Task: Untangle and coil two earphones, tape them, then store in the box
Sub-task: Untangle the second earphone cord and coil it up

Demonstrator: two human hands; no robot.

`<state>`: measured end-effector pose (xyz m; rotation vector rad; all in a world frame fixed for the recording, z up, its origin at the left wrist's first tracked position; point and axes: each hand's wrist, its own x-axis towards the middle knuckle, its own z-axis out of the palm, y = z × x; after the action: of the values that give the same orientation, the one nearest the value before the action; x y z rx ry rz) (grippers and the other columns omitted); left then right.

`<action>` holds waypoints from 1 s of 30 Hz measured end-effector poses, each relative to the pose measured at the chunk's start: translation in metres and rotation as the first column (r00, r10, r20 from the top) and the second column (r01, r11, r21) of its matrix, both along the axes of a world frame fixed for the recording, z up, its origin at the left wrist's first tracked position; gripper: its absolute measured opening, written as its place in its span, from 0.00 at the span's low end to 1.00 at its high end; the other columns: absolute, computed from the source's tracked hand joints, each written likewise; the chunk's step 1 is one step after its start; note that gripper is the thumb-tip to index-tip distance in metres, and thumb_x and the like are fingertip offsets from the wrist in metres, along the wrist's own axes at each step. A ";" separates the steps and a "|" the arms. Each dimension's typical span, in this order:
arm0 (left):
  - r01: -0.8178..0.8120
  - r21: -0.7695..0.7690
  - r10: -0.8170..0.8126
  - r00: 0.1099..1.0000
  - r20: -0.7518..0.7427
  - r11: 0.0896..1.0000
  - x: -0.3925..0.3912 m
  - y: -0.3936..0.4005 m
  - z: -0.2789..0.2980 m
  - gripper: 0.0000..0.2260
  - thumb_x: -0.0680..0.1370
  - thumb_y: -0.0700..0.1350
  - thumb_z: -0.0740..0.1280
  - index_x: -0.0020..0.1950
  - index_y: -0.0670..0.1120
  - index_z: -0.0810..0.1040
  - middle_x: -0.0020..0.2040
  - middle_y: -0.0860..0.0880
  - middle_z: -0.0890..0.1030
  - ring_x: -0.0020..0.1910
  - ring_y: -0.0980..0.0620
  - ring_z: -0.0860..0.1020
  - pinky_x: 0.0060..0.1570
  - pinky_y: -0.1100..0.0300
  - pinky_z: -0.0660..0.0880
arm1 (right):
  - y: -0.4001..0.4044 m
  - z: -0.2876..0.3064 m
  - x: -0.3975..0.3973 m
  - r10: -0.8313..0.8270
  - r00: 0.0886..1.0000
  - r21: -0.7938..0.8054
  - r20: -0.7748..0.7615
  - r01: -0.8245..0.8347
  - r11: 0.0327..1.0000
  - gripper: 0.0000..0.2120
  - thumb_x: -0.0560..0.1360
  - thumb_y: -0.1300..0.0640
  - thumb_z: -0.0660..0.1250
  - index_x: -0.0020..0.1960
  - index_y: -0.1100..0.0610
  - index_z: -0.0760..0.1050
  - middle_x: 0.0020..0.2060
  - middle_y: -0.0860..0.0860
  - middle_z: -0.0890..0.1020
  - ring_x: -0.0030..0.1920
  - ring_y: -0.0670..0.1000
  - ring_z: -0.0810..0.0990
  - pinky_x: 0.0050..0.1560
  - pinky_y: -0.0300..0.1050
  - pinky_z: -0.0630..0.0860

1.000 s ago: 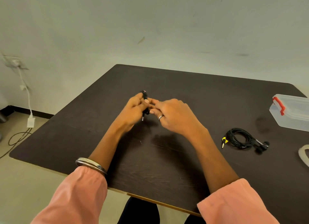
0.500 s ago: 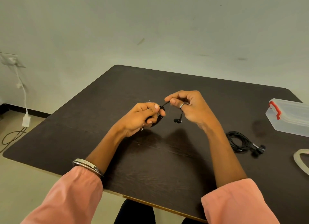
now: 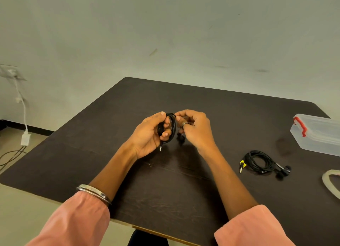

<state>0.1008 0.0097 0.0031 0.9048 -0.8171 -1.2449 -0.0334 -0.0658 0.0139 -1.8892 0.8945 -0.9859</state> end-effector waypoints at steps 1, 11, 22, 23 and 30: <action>-0.003 0.009 0.003 1.000 -0.009 1.000 0.000 0.000 0.000 0.13 0.82 0.46 0.56 0.41 0.43 0.72 0.35 0.49 0.71 0.29 0.55 0.69 0.26 0.66 0.66 | 0.001 -0.001 0.001 0.018 0.999 0.091 0.038 -0.021 0.996 0.08 0.77 0.63 0.65 0.47 0.54 0.82 0.38 0.49 0.84 0.38 0.44 0.81 0.38 0.36 0.76; -0.145 0.003 0.145 0.988 0.061 0.989 -0.001 -0.004 -0.002 0.14 0.84 0.45 0.54 0.41 0.43 0.71 0.33 0.49 0.69 0.28 0.57 0.66 0.26 0.66 0.65 | 0.004 -0.001 0.000 0.254 0.961 0.252 0.111 -0.275 0.928 0.06 0.75 0.59 0.70 0.50 0.58 0.83 0.43 0.54 0.86 0.45 0.48 0.84 0.47 0.43 0.78; -0.249 -0.097 0.267 0.892 0.364 0.964 -0.010 -0.008 -0.006 0.14 0.84 0.45 0.53 0.43 0.42 0.73 0.35 0.46 0.73 0.31 0.54 0.70 0.30 0.61 0.70 | 0.004 -0.009 0.008 0.100 0.994 0.067 0.049 -0.103 0.992 0.06 0.74 0.65 0.67 0.47 0.57 0.82 0.40 0.53 0.85 0.44 0.51 0.83 0.52 0.53 0.80; -0.261 -0.114 0.285 0.872 0.398 0.958 -0.010 -0.010 -0.008 0.14 0.84 0.45 0.53 0.44 0.42 0.73 0.35 0.45 0.73 0.31 0.54 0.71 0.31 0.60 0.71 | 0.005 -0.010 0.007 0.104 0.992 0.052 0.071 -0.108 0.993 0.06 0.75 0.65 0.67 0.48 0.58 0.81 0.39 0.53 0.84 0.43 0.51 0.83 0.52 0.54 0.79; -0.311 -0.144 0.341 0.821 0.457 0.940 -0.009 -0.012 -0.012 0.13 0.84 0.46 0.54 0.45 0.41 0.72 0.33 0.47 0.74 0.28 0.54 0.71 0.29 0.60 0.72 | 0.006 -0.009 0.006 0.236 0.929 0.094 0.285 -0.272 0.958 0.28 0.74 0.73 0.62 0.66 0.47 0.64 0.33 0.56 0.80 0.37 0.58 0.82 0.49 0.54 0.80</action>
<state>0.0922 -0.0025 -0.0092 1.2678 -1.0280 -0.6926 -0.0274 -0.0597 0.0047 -1.6584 0.5238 -0.9711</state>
